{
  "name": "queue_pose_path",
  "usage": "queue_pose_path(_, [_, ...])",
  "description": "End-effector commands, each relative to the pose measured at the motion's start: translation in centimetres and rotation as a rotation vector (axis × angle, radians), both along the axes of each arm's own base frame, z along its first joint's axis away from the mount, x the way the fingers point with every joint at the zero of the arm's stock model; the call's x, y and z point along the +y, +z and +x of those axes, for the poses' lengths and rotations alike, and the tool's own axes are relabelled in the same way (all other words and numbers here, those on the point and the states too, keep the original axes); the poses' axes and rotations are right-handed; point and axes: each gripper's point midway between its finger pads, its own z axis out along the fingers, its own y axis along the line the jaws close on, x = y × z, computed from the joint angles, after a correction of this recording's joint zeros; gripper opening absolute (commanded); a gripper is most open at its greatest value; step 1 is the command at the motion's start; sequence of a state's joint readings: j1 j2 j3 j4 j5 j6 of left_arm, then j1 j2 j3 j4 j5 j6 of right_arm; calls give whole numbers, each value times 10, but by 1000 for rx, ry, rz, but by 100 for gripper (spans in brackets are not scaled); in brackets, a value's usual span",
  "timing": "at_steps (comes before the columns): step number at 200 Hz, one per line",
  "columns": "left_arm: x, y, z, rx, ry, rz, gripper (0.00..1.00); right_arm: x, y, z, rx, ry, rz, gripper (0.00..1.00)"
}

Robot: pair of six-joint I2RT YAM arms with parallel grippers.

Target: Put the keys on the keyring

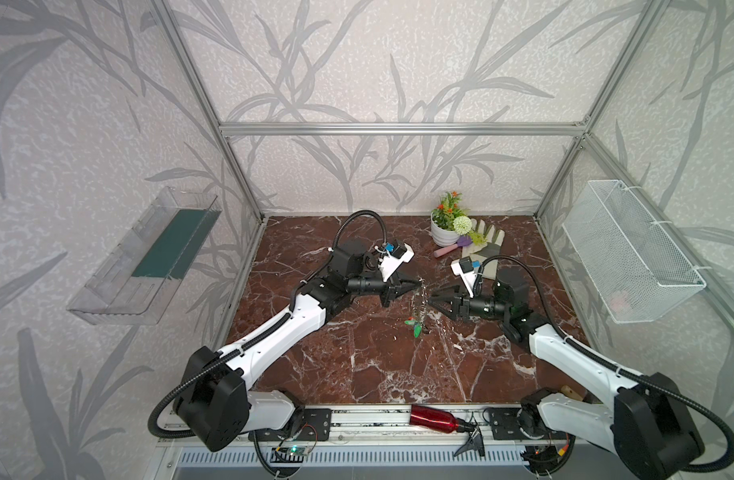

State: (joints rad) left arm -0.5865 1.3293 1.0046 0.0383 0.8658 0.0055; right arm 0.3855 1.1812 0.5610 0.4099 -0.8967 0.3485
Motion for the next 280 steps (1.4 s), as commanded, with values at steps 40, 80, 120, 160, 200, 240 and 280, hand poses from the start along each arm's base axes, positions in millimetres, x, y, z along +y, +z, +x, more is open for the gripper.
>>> queue_pose_path(40, [-3,22,-7,-68,-34,-52,0,15,19,19,-86,18,42,57])
queue_pose_path(80, [-4,20,-6,-66,-32,-49,0,23,21,18,-90,48,66,58])
queue_pose_path(120, [-3,20,-4,-71,-18,-44,0,23,21,16,-82,56,70,46])
queue_pose_path(160, [3,15,3,-77,26,-13,0,18,20,5,-58,58,60,34])
queue_pose_path(200, [4,12,5,-75,35,-5,0,11,19,-8,-56,47,34,20])
queue_pose_path(240, [4,13,4,-71,30,-12,0,12,20,-7,-58,58,24,6])
queue_pose_path(280, [7,12,1,-83,27,4,0,12,23,-1,-66,37,8,3])
